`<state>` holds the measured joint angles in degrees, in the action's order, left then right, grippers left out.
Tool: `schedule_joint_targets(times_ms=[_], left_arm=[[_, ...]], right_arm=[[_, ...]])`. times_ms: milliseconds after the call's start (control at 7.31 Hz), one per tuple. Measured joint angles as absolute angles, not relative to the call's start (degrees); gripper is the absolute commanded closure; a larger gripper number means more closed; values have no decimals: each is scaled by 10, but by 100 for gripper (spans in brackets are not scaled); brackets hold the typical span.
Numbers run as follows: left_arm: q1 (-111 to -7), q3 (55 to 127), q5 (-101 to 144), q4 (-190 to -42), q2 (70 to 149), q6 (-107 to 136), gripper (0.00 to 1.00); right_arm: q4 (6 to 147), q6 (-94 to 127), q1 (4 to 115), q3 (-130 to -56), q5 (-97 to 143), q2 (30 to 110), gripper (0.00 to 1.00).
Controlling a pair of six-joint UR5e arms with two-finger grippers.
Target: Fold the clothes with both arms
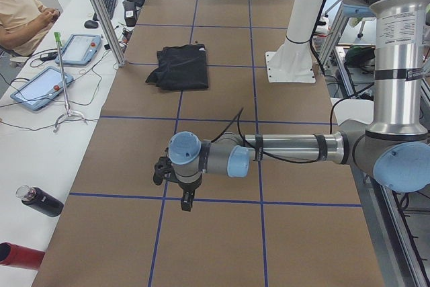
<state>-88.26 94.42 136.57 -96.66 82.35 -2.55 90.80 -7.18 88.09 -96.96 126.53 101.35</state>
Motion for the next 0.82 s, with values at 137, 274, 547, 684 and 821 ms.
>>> schedule_joint_targets(times_ms=[137, 274, 547, 684, 821], left_arm=[[-883, 964, 1368, -948, 815, -27, 0], [-884, 983, 1367, -927, 812, -29, 0], [-884, 1000, 1359, -911, 814, -30, 0], [-884, 1002, 1353, -911, 817, -26, 0], [-884, 1003, 1351, -911, 819, -22, 0]], right_arm=[[907, -71, 881, -970, 1266, 1011, 0], [907, -71, 881, -971, 1266, 1009, 0], [904, -70, 881, -971, 1267, 1008, 0], [902, -70, 881, -971, 1267, 1008, 0], [901, -70, 881, -971, 1267, 1007, 0]])
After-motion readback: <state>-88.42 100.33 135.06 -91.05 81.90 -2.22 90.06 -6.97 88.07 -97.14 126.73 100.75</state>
